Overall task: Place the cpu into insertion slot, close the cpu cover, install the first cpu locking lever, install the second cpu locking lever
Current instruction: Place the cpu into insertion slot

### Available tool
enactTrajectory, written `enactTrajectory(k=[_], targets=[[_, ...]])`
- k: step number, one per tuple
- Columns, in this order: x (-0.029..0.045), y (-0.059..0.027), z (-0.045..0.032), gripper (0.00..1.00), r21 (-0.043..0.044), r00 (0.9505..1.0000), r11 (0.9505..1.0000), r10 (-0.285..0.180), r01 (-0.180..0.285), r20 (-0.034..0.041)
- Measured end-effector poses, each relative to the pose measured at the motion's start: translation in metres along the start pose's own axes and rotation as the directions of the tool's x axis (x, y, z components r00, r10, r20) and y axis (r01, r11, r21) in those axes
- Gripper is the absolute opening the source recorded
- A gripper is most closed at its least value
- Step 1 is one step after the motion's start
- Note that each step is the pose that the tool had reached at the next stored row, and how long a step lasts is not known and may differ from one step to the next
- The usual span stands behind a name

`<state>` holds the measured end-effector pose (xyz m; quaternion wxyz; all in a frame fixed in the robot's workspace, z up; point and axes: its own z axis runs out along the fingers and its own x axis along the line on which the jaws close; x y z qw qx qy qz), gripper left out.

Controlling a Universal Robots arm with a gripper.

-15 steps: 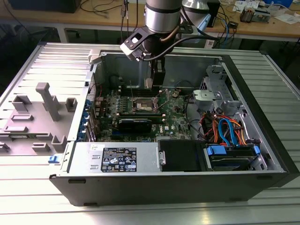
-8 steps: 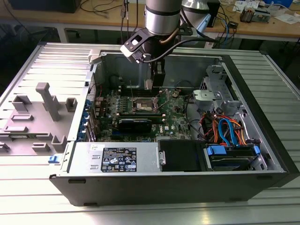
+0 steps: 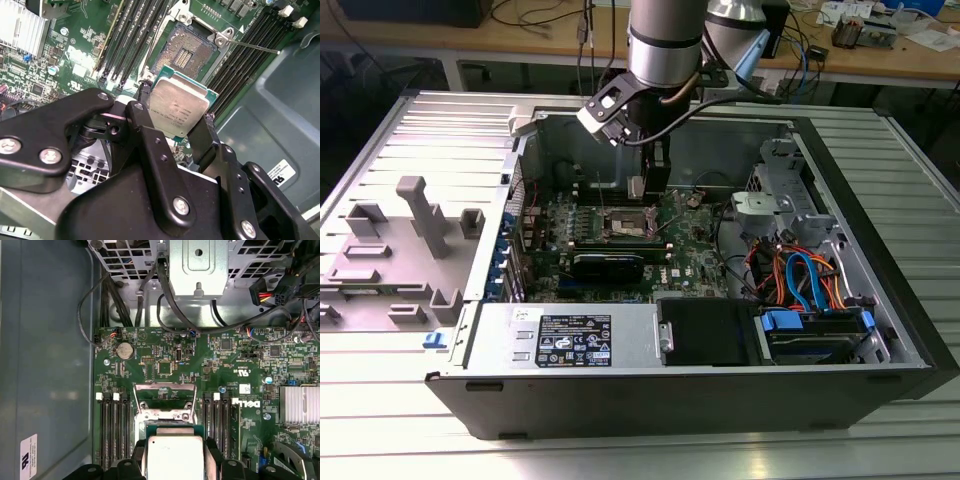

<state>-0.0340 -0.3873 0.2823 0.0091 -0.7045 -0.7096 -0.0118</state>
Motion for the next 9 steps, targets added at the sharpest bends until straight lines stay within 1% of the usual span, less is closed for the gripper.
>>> enactTrajectory(k=[2, 9], targets=[[0.0, 0.0, 0.0005, 0.55, 0.0, 1.0, 1.0, 0.0, 0.0, -0.0025], [-0.0001, 0.0, 0.0013, 0.55, 0.0, 1.0, 1.0, 0.0, 0.0, -0.0069]])
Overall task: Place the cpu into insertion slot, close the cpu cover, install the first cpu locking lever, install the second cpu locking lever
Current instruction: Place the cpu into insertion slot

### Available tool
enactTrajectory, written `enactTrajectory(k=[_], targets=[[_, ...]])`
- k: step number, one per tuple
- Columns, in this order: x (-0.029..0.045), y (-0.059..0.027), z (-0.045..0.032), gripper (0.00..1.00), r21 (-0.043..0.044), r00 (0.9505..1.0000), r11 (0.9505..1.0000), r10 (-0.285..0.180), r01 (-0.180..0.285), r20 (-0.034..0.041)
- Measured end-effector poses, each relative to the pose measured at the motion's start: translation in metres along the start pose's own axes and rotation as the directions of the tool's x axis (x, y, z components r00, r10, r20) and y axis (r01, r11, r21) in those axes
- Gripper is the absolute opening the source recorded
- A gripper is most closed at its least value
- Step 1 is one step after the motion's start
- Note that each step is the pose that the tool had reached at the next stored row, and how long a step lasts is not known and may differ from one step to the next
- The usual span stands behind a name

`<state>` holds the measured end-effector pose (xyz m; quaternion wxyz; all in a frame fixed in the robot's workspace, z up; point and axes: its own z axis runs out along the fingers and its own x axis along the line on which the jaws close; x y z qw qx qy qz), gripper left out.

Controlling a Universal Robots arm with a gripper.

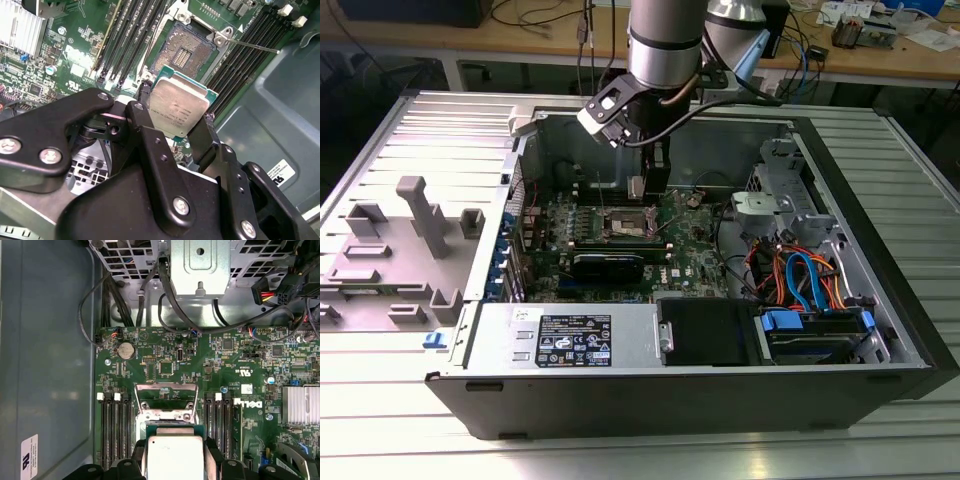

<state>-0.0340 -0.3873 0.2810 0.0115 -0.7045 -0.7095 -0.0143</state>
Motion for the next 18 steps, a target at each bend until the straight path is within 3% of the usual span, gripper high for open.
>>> enactTrajectory(k=[12, 18], targets=[[-0.0001, 0.0, 0.0013, 0.55, 0.0, 1.0, 1.0, 0.0, 0.0, -0.0054], [-0.0003, -0.0001, 0.0085, 0.55, -0.005, 1.0, 1.0, 0.0, 0.0, -0.0056]])
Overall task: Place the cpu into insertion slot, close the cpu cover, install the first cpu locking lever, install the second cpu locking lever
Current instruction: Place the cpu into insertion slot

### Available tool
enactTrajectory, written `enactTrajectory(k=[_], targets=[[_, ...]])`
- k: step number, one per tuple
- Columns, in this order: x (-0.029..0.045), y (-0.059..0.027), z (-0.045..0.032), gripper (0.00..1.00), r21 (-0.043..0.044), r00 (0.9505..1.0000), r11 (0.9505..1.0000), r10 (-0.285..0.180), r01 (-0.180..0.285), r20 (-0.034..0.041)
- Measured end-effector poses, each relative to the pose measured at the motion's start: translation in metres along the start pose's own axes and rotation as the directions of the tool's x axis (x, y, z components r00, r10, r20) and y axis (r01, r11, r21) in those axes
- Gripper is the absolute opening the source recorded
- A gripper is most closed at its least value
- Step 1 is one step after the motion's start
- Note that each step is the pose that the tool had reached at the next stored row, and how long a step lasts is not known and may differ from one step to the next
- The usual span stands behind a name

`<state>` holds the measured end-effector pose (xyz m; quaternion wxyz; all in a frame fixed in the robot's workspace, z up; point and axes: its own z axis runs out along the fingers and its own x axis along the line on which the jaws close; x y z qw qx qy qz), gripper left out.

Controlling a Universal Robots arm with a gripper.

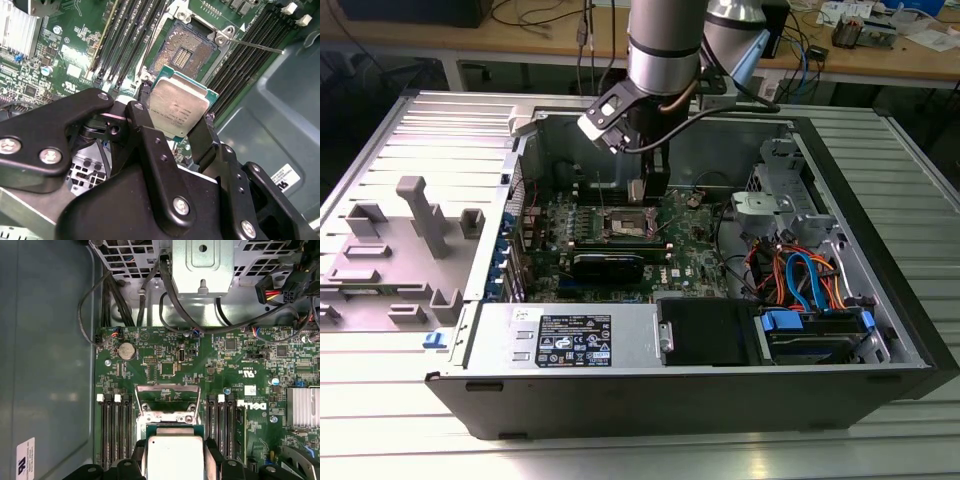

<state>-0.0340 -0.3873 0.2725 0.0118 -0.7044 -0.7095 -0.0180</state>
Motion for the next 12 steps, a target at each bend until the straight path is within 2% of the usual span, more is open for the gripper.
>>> enactTrajectory(k=[1, 2, 3, 4, 5, 8, 11, 12], targets=[[0.0001, -0.0005, 0.0018, 0.55, -0.0013, 1.0, 1.0, 0.0, 0.0, 0.0], [0.0001, -0.0021, 0.003, 0.55, -0.008, 1.0, 1.0, 0.0, 0.0, 0.0003], [0.0002, -0.0043, 0.0034, 0.55, -0.0194, 1.0, 0.9998, -0.001, 0.001, 0.0004], [0.0003, -0.0054, 0.0037, 0.55, -0.0255, 1.0, 0.9997, -0.001, 0.001, 0.0003], [0.0006, -0.008, 0.0045, 0.55, -0.0362, 1.0, 0.9993, -0.002, 0.002, 0.0002], [0.0038, -0.0091, 0.0083, 0.55, -0.0436, 1.0, 0.999, -0.002, 0.002, 0.0031], [0.009, -0.0095, 0.0123, 0.55, -0.0442, 0.9998, 0.999, -0.002, 0.003, 0.0205], [0.0095, -0.0094, 0.0149, 0.55, -0.0444, 0.9998, 0.999, -0.002, 0.003, 0.0208]])
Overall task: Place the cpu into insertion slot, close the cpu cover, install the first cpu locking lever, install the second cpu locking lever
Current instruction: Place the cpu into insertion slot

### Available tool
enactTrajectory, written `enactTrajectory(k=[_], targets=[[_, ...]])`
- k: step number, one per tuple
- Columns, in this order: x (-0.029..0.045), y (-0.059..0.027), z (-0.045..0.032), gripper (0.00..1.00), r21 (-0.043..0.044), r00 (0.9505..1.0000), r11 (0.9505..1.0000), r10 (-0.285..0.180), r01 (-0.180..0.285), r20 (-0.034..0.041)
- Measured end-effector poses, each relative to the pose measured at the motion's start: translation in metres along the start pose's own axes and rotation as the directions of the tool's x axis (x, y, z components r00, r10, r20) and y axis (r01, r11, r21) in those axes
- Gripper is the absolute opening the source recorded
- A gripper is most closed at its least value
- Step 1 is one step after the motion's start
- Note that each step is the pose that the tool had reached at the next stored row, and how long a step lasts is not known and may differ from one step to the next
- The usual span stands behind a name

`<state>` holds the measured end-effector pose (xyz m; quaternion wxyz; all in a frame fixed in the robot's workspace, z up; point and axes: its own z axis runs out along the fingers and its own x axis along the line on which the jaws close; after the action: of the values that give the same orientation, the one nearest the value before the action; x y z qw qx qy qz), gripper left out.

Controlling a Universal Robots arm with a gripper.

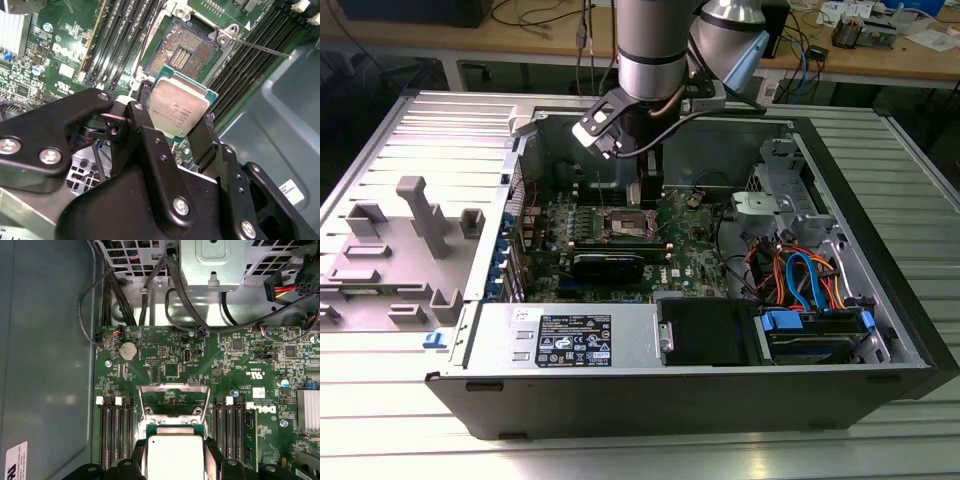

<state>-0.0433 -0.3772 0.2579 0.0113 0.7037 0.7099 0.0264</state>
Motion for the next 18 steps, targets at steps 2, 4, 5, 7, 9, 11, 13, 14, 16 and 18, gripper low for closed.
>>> enactTrajectory(k=[2, 4, 5, 7, 9, 11, 13, 14, 16, 18], targets=[[-0.0001, -0.0011, 0.0086, 0.55, -0.0021, 1.0, 1.0, 0.0, 0.0, 0.0], [-0.0002, -0.0016, 0.0117, 0.55, -0.0029, 1.0, 1.0, 0.0, 0.0, 0.0002], [-0.0002, -0.0017, 0.0117, 0.55, -0.0029, 1.0, 1.0, 0.0, 0.0, 0.0003], [0.0002, -0.0031, 0.012, 0.55, -0.0031, 1.0, 1.0, 0.0, 0.0, 0.0001], [0.0003, -0.0031, 0.012, 0.55, -0.0031, 1.0, 1.0, 0.0, 0.0, 0.0], [0.0003, -0.0031, 0.012, 0.55, -0.0031, 1.0, 1.0, 0.0, 0.0, 0.0001], [0.0003, -0.0031, 0.012, 0.55, -0.0031, 1.0, 1.0, 0.0, 0.0, 0.0], [0.0003, -0.0031, 0.0121, 0.55, -0.0031, 1.0, 1.0, 0.0, 0.0, 0.0], [0.0004, -0.0033, 0.0121, 0.55, -0.0029, 1.0, 1.0, 0.0, 0.0, 0.0003], [0.0007, -0.0037, 0.0125, 0.55, -0.0031, 1.0, 1.0, 0.0, 0.0, 0.0005]])
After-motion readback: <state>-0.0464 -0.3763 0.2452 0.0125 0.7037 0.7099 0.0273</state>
